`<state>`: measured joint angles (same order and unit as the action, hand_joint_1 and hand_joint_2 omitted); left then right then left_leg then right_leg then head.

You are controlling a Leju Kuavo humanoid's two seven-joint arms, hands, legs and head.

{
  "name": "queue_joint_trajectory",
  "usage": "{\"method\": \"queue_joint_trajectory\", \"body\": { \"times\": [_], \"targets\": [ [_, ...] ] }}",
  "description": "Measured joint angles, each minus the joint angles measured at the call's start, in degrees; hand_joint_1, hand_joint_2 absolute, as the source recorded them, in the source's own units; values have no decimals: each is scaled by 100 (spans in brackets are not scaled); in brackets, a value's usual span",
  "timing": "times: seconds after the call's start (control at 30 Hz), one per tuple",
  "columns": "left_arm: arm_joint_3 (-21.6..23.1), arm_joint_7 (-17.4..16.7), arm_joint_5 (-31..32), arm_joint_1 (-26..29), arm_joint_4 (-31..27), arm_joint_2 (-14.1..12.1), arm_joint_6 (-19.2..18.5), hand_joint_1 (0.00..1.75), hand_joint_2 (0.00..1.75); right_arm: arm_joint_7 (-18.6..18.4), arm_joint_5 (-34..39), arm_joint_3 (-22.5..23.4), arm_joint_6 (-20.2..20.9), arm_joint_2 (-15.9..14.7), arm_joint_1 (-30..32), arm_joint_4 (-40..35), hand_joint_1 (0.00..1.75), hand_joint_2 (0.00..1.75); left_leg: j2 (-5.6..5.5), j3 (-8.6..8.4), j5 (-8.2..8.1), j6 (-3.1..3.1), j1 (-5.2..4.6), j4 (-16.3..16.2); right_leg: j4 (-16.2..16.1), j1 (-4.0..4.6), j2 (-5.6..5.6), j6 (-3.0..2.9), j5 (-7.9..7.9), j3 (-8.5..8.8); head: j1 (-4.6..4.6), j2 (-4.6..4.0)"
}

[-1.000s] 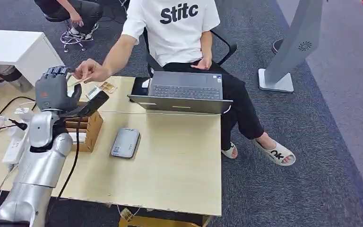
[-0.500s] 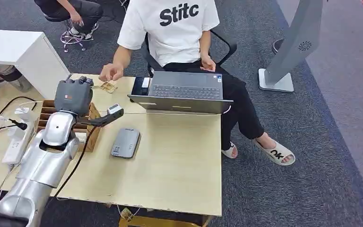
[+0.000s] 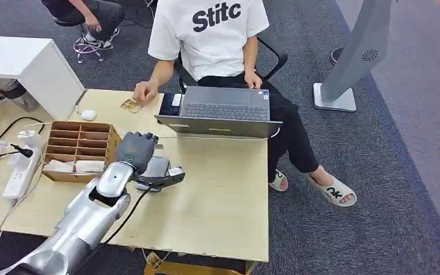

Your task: Pass the card to the sensor for recognition and then transmit it.

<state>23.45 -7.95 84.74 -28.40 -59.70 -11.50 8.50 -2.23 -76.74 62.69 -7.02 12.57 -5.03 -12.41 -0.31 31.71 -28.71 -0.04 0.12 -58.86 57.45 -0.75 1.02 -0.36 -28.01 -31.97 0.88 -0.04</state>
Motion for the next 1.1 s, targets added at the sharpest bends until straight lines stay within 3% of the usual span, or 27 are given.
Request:
{"method": "queue_joint_trajectory", "body": {
  "times": [0.2, 0.37, 0.63, 0.83, 1.1],
  "targets": [
    [83, -169, 7, 20, 259, 79, -68, 175, 175, -18, 17, 0, -2, 0, 1, 0, 0, 175, 0, 0, 0, 0, 2, 0, 0, 0, 0, 0, 0, 0, 0, 0],
    [83, -658, 295, 23, 490, 83, -275, 175, 175, -105, 35, 0, -20, 0, 7, 2, 0, 175, 0, 1, 0, 0, 2, 0, 1, 0, 0, 0, 0, 0, 2, 0],
    [81, -863, 417, 25, 778, 96, -527, 175, 175, -101, 35, -2, -33, 13, 5, 2, 0, 175, -3, -2, 0, 0, 0, 0, 1, 0, -4, 0, 0, 6, 2, 2],
    [64, -874, 418, 25, 923, 125, -402, 175, 175, -103, 35, -2, -63, 24, 6, 2, 0, 175, -3, -12, 1, 0, 0, 0, 1, 0, -6, 0, 0, 16, 2, 0],
    [35, -737, 407, 26, 982, 182, 33, 175, 175, -68, 50, -2, -63, 26, 9, 2, 0, 175, -6, -15, 7, 2, 2, 0, 3, 1, -9, -1, 1, 20, 0, 0]
  ]
}}
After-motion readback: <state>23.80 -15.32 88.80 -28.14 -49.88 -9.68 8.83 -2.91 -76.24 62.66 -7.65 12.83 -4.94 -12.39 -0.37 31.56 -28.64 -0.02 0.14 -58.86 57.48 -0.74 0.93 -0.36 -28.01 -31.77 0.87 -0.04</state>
